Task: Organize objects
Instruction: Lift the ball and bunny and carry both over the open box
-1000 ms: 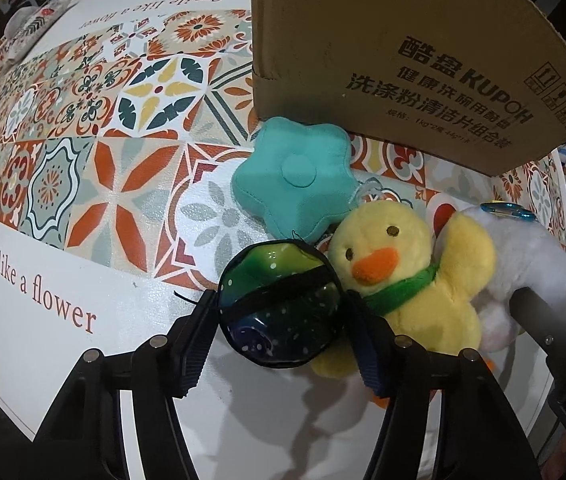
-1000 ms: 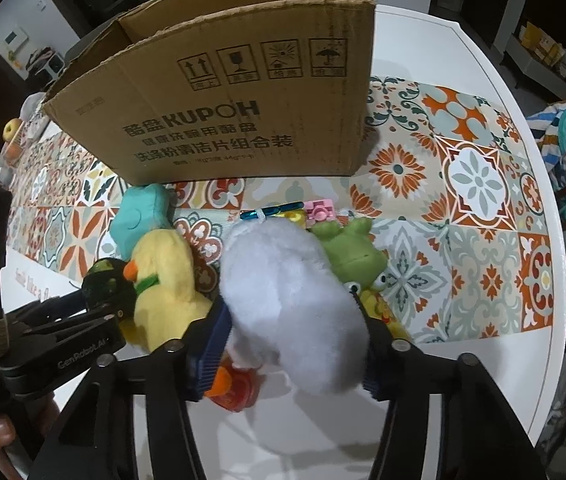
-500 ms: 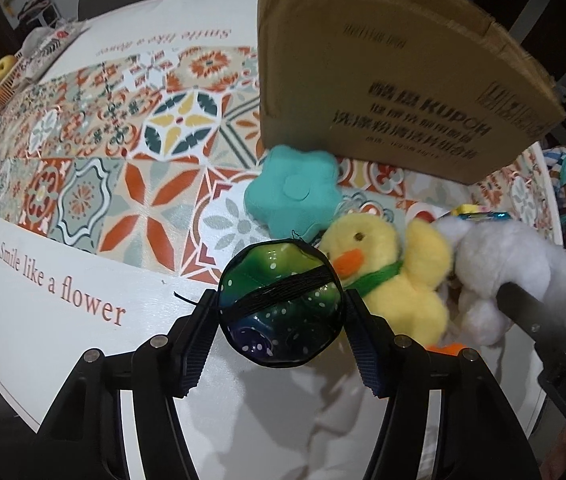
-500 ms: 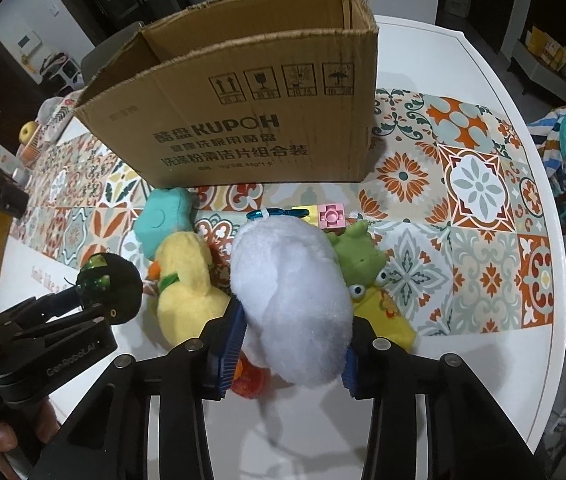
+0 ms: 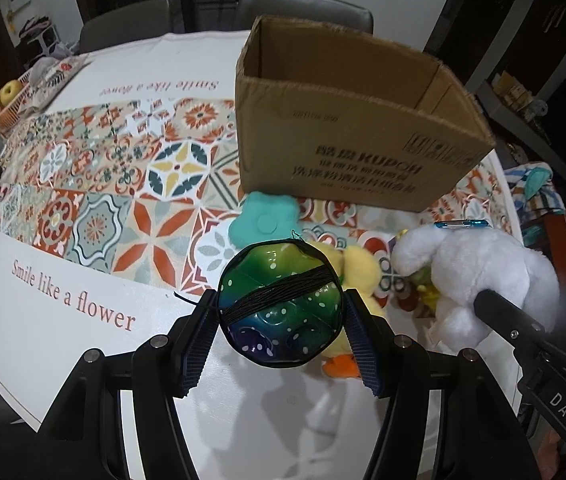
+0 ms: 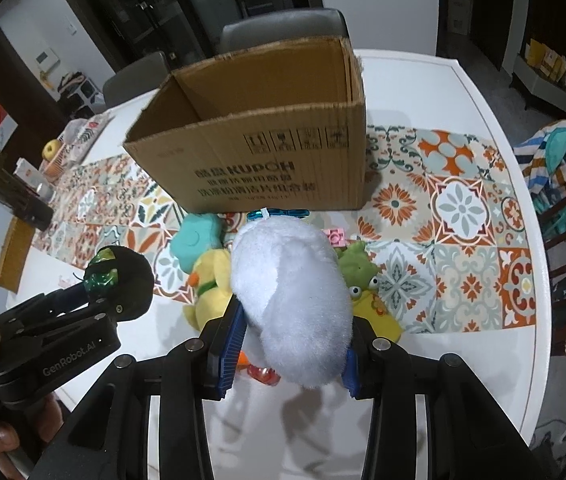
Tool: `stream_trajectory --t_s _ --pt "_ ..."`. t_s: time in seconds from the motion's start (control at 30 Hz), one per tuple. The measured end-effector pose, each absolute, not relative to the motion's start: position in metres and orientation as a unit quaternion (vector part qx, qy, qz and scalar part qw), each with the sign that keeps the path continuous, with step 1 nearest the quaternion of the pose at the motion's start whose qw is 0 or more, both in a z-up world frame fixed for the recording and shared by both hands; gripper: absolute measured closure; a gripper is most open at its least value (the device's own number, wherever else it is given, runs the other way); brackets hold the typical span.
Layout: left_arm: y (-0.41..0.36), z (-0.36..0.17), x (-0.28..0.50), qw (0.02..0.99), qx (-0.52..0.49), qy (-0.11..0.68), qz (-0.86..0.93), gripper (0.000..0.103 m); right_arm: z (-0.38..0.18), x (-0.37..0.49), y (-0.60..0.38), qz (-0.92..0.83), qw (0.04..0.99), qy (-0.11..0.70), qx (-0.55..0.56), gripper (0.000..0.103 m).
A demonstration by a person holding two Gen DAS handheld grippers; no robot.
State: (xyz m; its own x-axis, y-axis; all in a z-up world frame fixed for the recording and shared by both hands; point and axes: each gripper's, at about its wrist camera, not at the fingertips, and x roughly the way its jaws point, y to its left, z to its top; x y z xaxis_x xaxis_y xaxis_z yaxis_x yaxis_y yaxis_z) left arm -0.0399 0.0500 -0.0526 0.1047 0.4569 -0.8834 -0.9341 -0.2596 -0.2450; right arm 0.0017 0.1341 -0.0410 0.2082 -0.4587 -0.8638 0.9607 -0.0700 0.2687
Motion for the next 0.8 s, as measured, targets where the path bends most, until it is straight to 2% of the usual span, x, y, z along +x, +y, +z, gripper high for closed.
stream_trajectory --t_s 0.8 --pt "0.066 0.027 -0.042 0.619 -0.433 0.207 0.622 0.042 0.034 -0.012 0.129 -0.562 0.686 0.218 0.408 0.062"
